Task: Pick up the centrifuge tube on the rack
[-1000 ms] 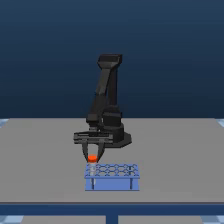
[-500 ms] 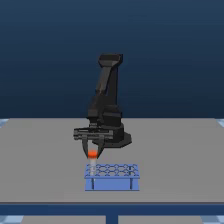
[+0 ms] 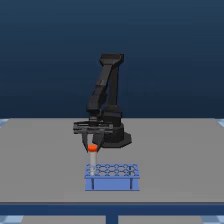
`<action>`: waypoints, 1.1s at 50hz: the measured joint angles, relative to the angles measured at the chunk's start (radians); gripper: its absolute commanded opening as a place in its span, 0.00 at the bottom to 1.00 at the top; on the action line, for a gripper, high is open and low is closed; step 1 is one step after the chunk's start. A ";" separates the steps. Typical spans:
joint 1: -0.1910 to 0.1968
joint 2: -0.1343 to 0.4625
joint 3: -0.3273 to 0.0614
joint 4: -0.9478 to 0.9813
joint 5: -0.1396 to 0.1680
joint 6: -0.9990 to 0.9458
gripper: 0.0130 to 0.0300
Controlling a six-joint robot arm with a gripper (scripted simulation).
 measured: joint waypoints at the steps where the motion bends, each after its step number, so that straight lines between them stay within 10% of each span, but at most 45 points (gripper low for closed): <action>1: 0.000 -0.002 -0.002 -0.015 0.001 0.014 0.00; 55: 0.000 -0.087 -0.103 -0.705 -0.028 0.737 0.00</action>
